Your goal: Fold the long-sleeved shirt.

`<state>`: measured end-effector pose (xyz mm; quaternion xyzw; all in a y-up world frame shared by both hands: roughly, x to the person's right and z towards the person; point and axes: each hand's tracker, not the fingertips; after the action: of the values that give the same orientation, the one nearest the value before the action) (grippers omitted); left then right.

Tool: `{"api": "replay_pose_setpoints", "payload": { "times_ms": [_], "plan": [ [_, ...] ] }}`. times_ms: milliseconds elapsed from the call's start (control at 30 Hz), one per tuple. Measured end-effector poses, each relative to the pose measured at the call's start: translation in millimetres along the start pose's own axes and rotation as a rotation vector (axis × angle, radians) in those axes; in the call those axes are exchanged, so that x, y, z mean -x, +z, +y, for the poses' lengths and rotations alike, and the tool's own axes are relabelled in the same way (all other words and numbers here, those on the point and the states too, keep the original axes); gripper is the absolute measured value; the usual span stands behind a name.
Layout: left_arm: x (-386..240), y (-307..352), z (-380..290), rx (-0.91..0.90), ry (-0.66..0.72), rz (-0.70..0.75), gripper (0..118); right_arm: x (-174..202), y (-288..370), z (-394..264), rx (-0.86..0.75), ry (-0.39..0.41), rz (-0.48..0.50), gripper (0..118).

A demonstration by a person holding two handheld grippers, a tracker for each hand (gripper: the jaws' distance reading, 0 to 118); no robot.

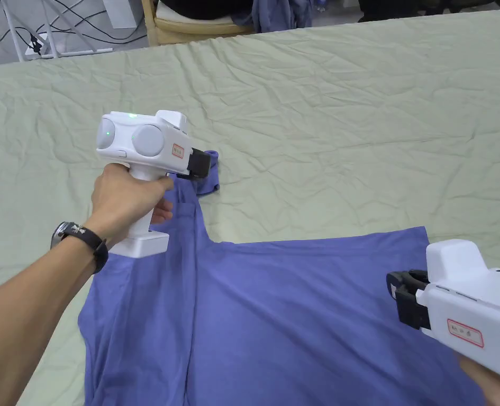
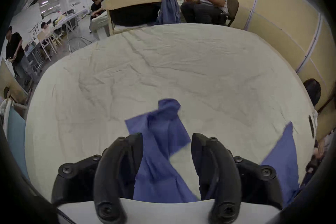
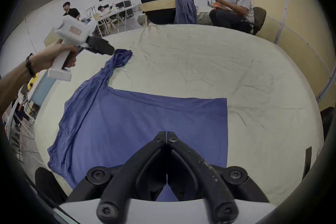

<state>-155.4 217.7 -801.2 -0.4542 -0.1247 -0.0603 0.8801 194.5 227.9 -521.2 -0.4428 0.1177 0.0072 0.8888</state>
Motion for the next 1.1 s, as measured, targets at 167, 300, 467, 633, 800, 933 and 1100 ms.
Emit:
{"api": "replay_pose_setpoints", "payload": {
  "times_ms": [167, 300, 467, 633, 800, 933, 1100],
  "plan": [
    [7.4, -57.4, 5.4, 0.061, 0.064, 0.003, 56, -14.8, -8.7, -9.8, 0.041, -0.002, -0.032, 0],
    [9.8, -77.3, -5.8, 0.083, 0.045, 0.021, 55, -27.9, -12.9, -17.5, 0.076, -0.014, -0.052, 0],
    [16.6, -68.4, -5.1, 0.043, 0.081, 0.091, 21, -36.7, -8.2, -20.5, 0.067, -0.053, -0.059, 0],
    [17.7, -23.8, -13.3, -0.072, 0.131, 0.075, 16, -32.7, 3.3, -24.1, 0.043, -0.074, -0.041, 0],
    [4.5, 54.0, -46.1, -0.213, 0.188, 0.075, 16, -19.6, 20.3, -30.5, 0.011, -0.101, -0.002, 0],
    [-6.5, 101.1, -88.9, -0.223, 0.184, 0.064, 16, -9.6, 38.2, -38.9, -0.011, -0.106, 0.02, 0],
    [-20.7, 133.9, -163.0, -0.221, 0.274, 0.064, 16, 0.0, 61.6, -50.0, -0.029, -0.111, 0.043, 0]
  ]
}}
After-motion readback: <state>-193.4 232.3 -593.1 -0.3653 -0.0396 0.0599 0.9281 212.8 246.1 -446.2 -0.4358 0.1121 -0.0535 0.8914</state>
